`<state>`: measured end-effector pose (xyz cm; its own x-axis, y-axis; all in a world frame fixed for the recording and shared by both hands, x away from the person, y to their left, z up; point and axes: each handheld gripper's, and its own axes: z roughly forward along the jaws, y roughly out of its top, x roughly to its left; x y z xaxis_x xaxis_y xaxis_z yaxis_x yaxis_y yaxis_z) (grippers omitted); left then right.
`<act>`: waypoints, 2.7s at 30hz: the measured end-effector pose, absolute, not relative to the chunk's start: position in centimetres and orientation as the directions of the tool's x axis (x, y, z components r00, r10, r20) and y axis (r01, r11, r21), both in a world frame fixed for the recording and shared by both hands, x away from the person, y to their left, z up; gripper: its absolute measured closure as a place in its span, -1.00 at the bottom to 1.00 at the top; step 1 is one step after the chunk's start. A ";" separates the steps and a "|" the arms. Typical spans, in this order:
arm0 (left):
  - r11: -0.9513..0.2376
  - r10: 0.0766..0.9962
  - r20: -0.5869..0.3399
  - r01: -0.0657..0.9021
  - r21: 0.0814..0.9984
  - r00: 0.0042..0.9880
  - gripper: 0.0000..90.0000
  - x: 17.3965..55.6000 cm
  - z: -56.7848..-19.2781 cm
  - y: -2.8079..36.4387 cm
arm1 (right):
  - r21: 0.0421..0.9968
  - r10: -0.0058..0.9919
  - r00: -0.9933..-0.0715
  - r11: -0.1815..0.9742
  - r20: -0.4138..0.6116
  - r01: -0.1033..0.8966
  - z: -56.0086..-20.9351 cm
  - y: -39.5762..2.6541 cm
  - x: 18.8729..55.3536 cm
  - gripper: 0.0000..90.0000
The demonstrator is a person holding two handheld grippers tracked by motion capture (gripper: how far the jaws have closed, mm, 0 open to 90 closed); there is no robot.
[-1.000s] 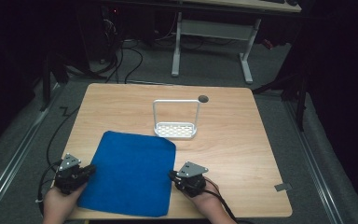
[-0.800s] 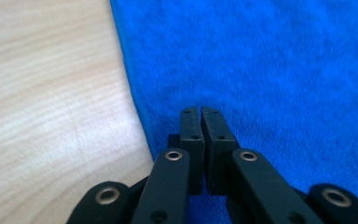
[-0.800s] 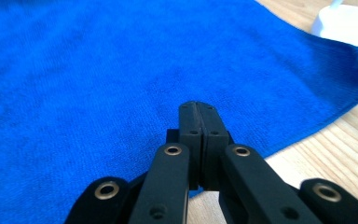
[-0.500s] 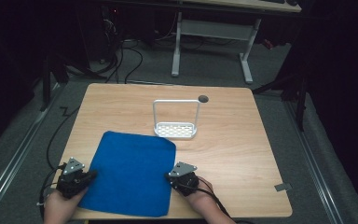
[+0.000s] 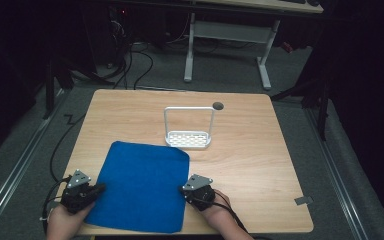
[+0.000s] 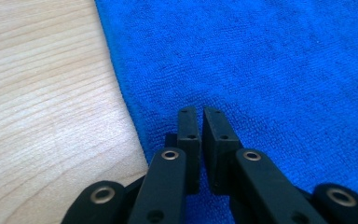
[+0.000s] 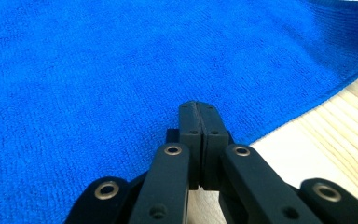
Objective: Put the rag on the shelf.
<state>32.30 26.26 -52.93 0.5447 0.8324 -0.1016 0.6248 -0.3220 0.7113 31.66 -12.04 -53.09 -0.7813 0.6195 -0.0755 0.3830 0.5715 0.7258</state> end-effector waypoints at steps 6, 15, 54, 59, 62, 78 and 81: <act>-0.350 0.805 -0.106 0.612 0.709 0.584 0.91 32.1 -52.9 25.3 | 0.727 0.627 -0.776 0.565 -0.070 0.391 -53.1 -12.7 31.5 1.00; -0.427 0.720 -0.125 0.578 0.695 0.683 0.91 32.1 -52.7 22.2 | 0.719 0.682 -0.730 0.531 -0.049 0.448 -52.9 -16.2 30.2 1.00; -0.534 0.522 -0.132 0.444 0.719 0.842 0.64 29.3 -52.7 13.5 | 0.689 0.801 -0.599 0.424 0.019 0.588 -52.3 -26.7 27.7 0.94; -0.453 0.579 -0.140 0.460 0.764 0.803 0.46 29.7 -52.3 14.7 | 0.713 0.803 -0.596 0.417 0.000 0.563 -51.9 -26.6 27.6 0.79; -0.381 0.625 -0.167 0.484 0.787 0.763 0.33 30.2 -52.2 15.7 | 0.736 0.812 -0.583 0.392 0.006 0.553 -51.7 -26.8 27.6 0.72; -0.243 0.779 -0.169 0.539 0.806 0.603 -0.08 34.7 -53.0 16.0 | 0.753 0.789 -0.614 0.417 -0.022 0.509 -51.8 -26.5 28.1 0.44; -0.247 0.792 -0.155 0.542 0.803 0.591 -0.06 36.3 -53.2 15.3 | 0.761 0.792 -0.610 0.400 -0.007 0.511 -51.7 -26.8 28.1 0.44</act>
<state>36.27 15.29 -53.16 0.5908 0.7918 -0.1551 0.5419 -0.2470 0.8033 28.08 -26.80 -51.73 -0.6099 0.7925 -0.0066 0.5110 0.3996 0.7610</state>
